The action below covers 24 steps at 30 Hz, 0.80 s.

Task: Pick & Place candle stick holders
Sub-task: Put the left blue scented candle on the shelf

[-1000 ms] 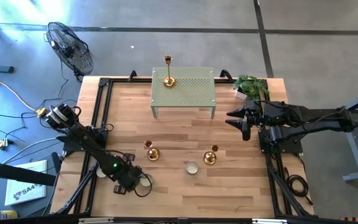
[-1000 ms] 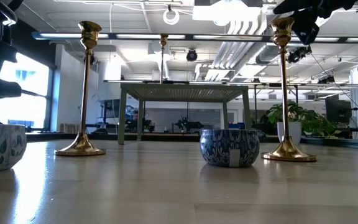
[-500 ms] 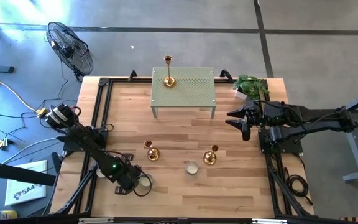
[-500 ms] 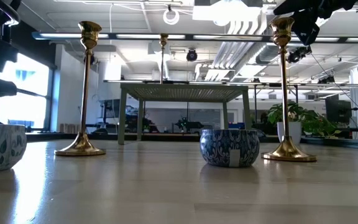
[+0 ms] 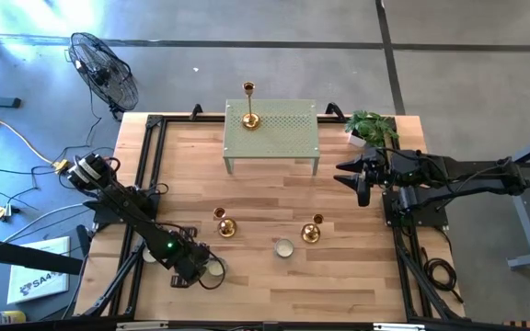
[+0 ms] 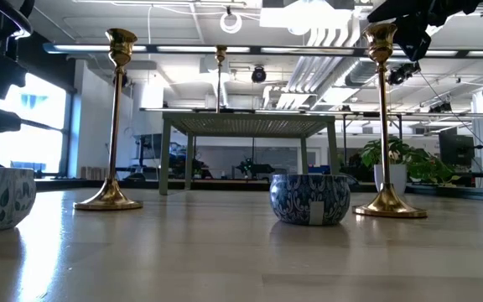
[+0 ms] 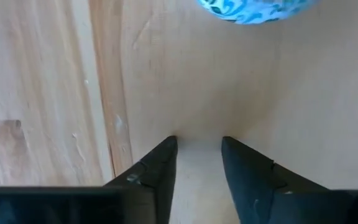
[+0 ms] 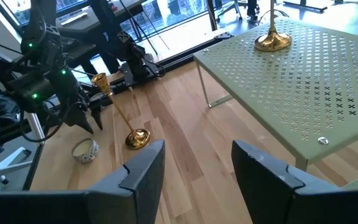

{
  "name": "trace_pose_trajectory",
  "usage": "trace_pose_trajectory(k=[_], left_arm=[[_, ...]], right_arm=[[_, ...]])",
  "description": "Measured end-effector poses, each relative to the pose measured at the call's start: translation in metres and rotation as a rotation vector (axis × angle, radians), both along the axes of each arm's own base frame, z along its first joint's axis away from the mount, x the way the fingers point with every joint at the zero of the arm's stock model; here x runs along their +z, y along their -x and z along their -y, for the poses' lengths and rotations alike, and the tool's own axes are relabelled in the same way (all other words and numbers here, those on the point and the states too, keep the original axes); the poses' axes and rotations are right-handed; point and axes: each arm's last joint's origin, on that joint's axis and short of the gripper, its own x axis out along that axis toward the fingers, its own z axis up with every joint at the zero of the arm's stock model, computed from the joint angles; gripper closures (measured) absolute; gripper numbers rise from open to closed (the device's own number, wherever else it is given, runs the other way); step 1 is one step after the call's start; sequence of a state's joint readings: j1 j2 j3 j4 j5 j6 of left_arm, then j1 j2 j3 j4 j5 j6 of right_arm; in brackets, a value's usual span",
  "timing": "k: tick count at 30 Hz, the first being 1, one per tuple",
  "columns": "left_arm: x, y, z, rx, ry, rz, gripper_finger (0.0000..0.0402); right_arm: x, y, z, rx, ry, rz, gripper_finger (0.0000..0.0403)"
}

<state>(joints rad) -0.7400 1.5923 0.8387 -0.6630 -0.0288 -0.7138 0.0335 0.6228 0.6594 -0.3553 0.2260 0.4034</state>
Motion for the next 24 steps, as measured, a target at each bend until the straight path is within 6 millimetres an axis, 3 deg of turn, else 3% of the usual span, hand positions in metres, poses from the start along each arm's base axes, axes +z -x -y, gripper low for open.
trace_pose_trajectory(k=[16, 24], left_arm=[[0.0012, -0.0005, 0.0038, -0.015, 0.070, -0.023, 0.0077], [0.0010, 0.0001, 0.0035, -0.016, 0.068, -0.030, 0.0044]], right_arm=[[-0.0001, 0.0000, -0.0001, 0.000, -0.003, 0.000, 0.0222], [-0.0008, 0.0003, 0.0001, 0.002, 0.018, -0.012, 0.0222]])
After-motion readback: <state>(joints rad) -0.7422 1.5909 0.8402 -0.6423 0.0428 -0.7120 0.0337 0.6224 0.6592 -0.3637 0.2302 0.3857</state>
